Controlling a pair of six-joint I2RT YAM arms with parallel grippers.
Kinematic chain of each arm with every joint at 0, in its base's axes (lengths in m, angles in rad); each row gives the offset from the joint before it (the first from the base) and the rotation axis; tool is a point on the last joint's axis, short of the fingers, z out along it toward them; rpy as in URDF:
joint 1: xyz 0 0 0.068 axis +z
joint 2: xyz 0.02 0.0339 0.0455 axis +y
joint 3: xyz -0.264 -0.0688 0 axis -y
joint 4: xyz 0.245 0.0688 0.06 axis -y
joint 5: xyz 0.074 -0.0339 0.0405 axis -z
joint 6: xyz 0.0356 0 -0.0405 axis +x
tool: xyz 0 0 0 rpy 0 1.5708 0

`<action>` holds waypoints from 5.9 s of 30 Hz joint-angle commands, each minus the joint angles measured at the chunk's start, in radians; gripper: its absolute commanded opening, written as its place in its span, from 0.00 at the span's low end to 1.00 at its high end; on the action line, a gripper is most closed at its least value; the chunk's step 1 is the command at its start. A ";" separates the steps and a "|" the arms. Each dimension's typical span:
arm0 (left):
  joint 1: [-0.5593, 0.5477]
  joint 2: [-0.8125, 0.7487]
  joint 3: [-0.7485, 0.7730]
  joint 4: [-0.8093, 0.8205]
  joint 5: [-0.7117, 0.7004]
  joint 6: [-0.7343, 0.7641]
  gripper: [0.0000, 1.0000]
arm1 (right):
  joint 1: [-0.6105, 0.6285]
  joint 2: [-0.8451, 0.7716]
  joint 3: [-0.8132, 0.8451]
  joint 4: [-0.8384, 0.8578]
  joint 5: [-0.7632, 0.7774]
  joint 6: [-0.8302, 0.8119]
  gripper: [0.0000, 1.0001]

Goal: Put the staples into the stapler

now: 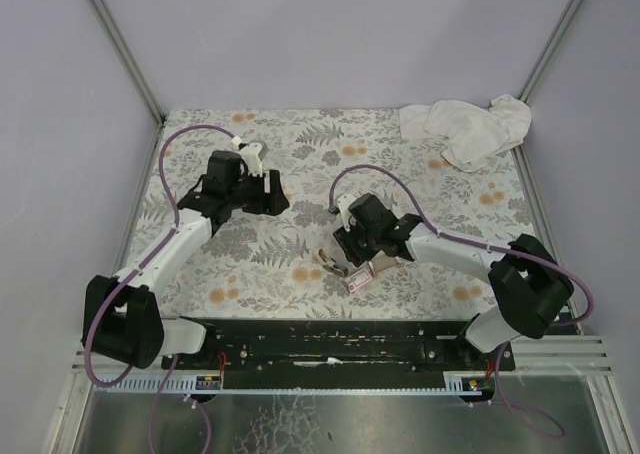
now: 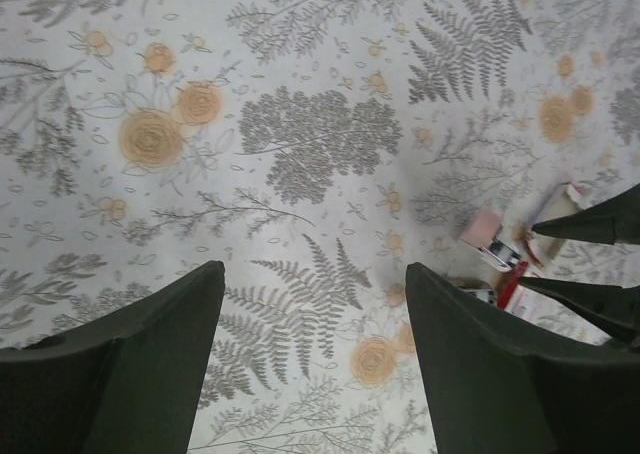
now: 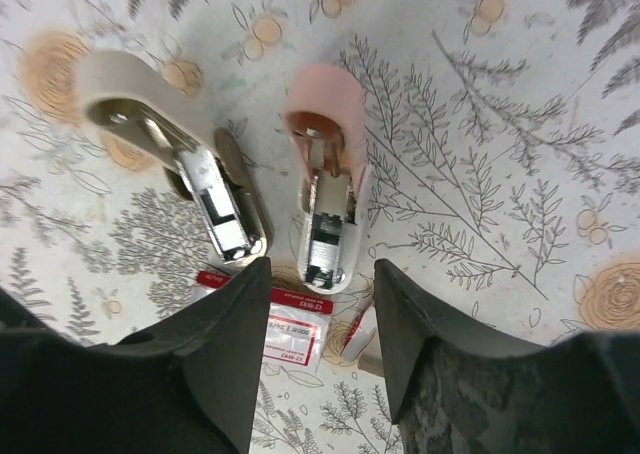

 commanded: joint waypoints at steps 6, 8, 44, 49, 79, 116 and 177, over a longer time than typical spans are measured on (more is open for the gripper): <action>-0.066 -0.097 -0.134 0.117 0.128 -0.186 0.72 | 0.006 -0.156 0.057 -0.032 0.008 0.215 0.54; -0.112 -0.116 -0.176 0.158 0.139 -0.241 0.72 | 0.006 -0.183 0.042 -0.045 0.043 0.330 0.54; -0.271 0.095 -0.270 0.429 0.241 -0.409 0.72 | 0.006 -0.024 -0.138 0.220 -0.100 0.714 0.37; -0.287 0.112 -0.259 0.430 0.250 -0.404 0.71 | 0.006 -0.019 -0.137 0.225 -0.098 0.711 0.35; -0.446 0.004 -0.255 0.513 0.096 -0.204 0.72 | -0.020 -0.263 -0.101 -0.036 0.061 0.549 0.52; -0.431 0.410 -0.174 0.594 0.303 -0.074 0.64 | -0.185 -0.367 -0.179 -0.026 -0.085 0.452 0.73; -0.330 -0.012 -0.439 0.482 -0.174 -0.448 0.70 | 0.337 -0.002 -0.038 0.164 0.228 0.242 0.39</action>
